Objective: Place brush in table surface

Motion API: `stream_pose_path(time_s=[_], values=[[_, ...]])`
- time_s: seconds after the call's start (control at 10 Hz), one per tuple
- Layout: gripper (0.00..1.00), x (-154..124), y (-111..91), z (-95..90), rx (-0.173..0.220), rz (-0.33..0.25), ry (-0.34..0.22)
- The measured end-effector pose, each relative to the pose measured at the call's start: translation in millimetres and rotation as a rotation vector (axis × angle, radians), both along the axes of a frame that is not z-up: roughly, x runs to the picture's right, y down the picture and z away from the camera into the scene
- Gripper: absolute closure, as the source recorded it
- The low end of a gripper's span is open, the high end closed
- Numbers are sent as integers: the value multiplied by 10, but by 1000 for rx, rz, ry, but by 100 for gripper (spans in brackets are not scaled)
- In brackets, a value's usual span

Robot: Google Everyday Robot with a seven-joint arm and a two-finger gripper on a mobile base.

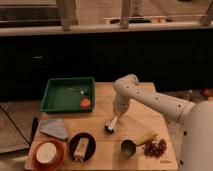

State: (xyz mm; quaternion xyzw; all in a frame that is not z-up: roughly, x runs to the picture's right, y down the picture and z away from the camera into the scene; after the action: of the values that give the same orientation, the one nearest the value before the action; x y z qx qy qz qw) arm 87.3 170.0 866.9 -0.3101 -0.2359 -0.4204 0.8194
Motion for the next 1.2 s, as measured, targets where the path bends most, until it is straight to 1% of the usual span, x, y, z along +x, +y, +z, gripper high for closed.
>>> stream_pose_path(time_s=[0.1,0.2,0.4,0.5,0.7,0.8,1.2], values=[[80,11,11,46,-4,11,1],[68,31,25,91,-10,21,-1],[51,50,39,144,-17,32,-4],[38,48,50,160,-25,32,-8],[23,29,50,167,-31,28,-14],[20,19,52,172,-35,27,-18],[20,10,36,180,-39,27,-26]])
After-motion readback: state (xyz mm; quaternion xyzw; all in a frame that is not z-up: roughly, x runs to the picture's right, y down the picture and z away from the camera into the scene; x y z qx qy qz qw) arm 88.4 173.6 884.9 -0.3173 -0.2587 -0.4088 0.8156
